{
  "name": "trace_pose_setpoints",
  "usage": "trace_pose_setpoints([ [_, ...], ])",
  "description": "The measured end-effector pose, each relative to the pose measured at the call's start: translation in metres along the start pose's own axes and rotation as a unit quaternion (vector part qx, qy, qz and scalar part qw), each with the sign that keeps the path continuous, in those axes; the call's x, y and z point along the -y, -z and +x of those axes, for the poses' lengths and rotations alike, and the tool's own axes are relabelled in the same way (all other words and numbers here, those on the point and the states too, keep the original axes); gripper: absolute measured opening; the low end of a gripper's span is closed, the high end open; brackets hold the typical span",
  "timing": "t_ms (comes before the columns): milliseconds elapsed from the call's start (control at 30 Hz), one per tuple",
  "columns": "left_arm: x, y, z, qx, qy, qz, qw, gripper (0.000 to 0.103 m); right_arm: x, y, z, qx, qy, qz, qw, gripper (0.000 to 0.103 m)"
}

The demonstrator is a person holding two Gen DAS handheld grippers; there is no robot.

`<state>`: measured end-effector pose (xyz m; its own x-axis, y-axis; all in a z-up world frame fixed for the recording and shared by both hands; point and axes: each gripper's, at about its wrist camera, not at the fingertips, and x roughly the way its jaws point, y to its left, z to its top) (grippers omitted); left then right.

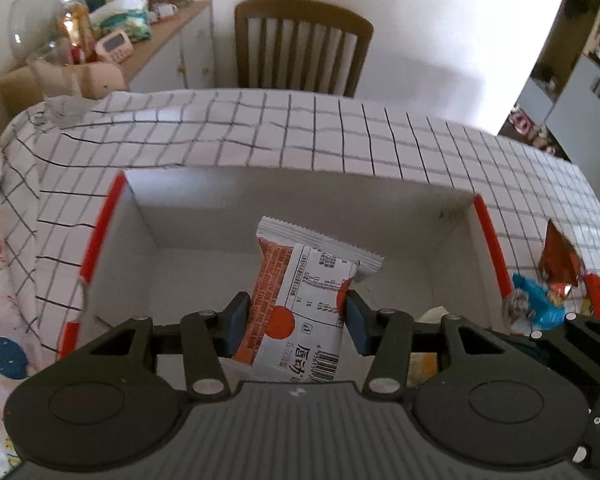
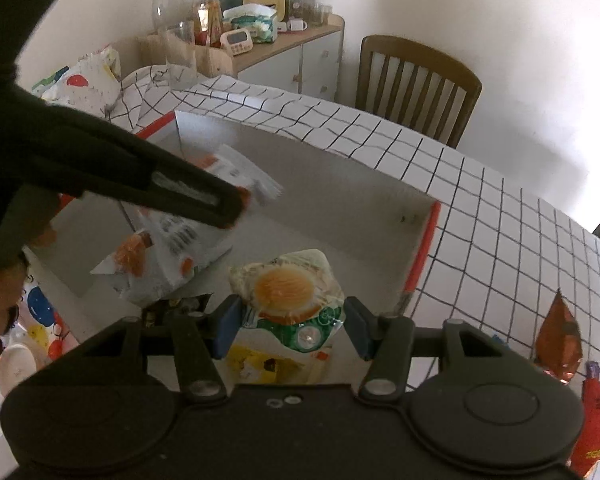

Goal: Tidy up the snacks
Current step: 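Lower both packets into the red box and open both tools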

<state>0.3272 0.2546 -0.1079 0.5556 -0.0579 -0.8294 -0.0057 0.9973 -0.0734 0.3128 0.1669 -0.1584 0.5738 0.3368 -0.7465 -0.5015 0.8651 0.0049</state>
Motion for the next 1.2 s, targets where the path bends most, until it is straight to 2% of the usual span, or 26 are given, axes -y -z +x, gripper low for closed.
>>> trace_pose_setpoints([
  [333, 0.015, 0.004, 0.026, -0.036, 0.0, 0.018, 0.9992, 0.05, -0.005, 0.005, 0.011, -0.024, 0.002, -0.012, 1.0, 0.055],
  [367, 0.016, 0.005, 0.026, -0.038, 0.001, 0.018, 0.9991, 0.05, -0.005, 0.005, 0.011, -0.024, 0.0, -0.01, 1.0, 0.053],
  [400, 0.016, 0.006, 0.026, -0.037, 0.0, 0.018, 0.9991, 0.051, -0.005, 0.004, 0.01, -0.023, -0.002, -0.008, 1.0, 0.053],
  [467, 0.017, 0.006, 0.023, -0.034, -0.001, 0.017, 0.9993, 0.064, -0.004, 0.004, 0.009, -0.02, 0.0, -0.007, 1.0, 0.053],
  [533, 0.017, 0.007, 0.019, -0.027, 0.0, 0.013, 0.9996, 0.068, -0.004, 0.004, 0.006, -0.018, 0.0, -0.005, 1.0, 0.054],
  [933, 0.018, 0.012, -0.009, 0.002, -0.008, 0.017, 0.9998, 0.068, 0.011, 0.008, -0.02, 0.009, -0.012, 0.02, 1.0, 0.065],
  [1067, 0.021, 0.016, -0.025, 0.016, -0.011, 0.024, 0.9995, 0.068, 0.013, 0.01, -0.035, 0.022, -0.02, 0.026, 0.999, 0.074],
  [1200, 0.025, 0.021, -0.04, 0.028, -0.004, 0.026, 0.9992, 0.068, 0.02, 0.014, -0.051, 0.031, -0.029, 0.042, 0.998, 0.077],
])
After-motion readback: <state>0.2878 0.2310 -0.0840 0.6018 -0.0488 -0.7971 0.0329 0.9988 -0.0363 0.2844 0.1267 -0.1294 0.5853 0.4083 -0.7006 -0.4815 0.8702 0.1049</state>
